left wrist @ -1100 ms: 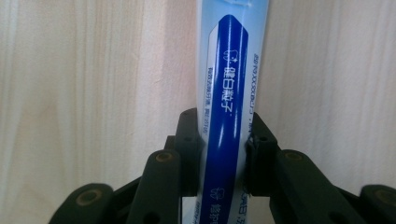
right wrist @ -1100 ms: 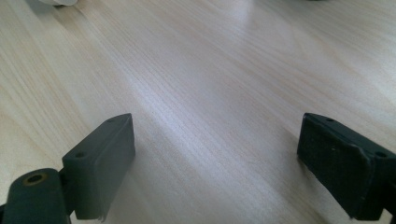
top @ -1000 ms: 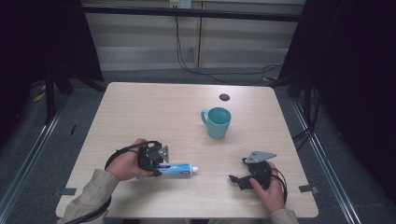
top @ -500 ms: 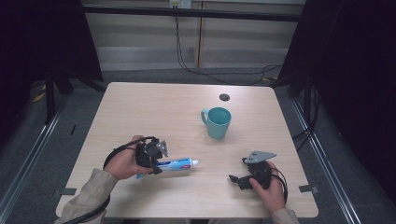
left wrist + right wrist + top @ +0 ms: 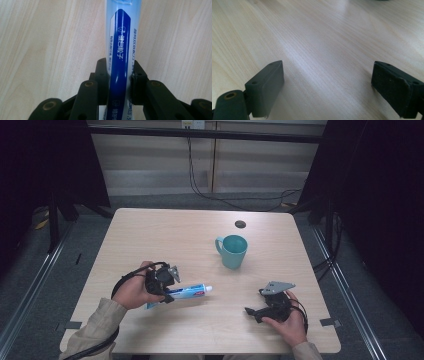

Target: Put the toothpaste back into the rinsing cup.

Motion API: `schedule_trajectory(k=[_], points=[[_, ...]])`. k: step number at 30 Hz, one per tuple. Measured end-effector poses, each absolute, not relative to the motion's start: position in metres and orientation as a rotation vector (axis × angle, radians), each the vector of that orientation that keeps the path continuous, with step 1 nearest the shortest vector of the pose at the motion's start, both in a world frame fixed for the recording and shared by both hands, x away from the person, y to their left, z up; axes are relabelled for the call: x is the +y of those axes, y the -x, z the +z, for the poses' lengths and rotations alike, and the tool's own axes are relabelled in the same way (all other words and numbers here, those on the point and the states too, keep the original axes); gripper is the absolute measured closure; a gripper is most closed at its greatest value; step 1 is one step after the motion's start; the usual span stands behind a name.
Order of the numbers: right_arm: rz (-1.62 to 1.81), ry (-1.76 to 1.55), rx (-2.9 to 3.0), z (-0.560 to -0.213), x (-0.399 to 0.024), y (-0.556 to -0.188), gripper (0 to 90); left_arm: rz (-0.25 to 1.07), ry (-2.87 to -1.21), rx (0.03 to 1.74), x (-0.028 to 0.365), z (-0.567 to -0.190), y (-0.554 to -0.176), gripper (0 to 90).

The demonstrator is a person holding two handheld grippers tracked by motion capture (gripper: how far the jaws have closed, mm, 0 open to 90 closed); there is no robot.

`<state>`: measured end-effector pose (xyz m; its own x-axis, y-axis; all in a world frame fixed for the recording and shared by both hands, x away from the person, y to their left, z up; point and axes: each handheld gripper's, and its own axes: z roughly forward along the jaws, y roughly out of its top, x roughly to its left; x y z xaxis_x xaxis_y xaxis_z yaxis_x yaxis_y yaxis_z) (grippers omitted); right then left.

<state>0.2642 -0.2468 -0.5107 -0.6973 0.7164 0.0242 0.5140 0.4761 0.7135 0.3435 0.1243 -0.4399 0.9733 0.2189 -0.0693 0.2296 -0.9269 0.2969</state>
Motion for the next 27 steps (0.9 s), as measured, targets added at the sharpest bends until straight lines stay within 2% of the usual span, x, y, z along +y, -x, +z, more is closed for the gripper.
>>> schedule_trajectory(k=[11,27], points=[[0.984,-1.014,2.493,-0.502,-0.242,-0.269,12.6,-0.033,-2.802,0.341,0.118,-0.433,-0.346,73.2],[0.877,-0.829,2.611,-0.459,-0.221,-0.284,13.5,-0.023,-2.805,0.321,0.112,-0.423,-0.35,73.1]])
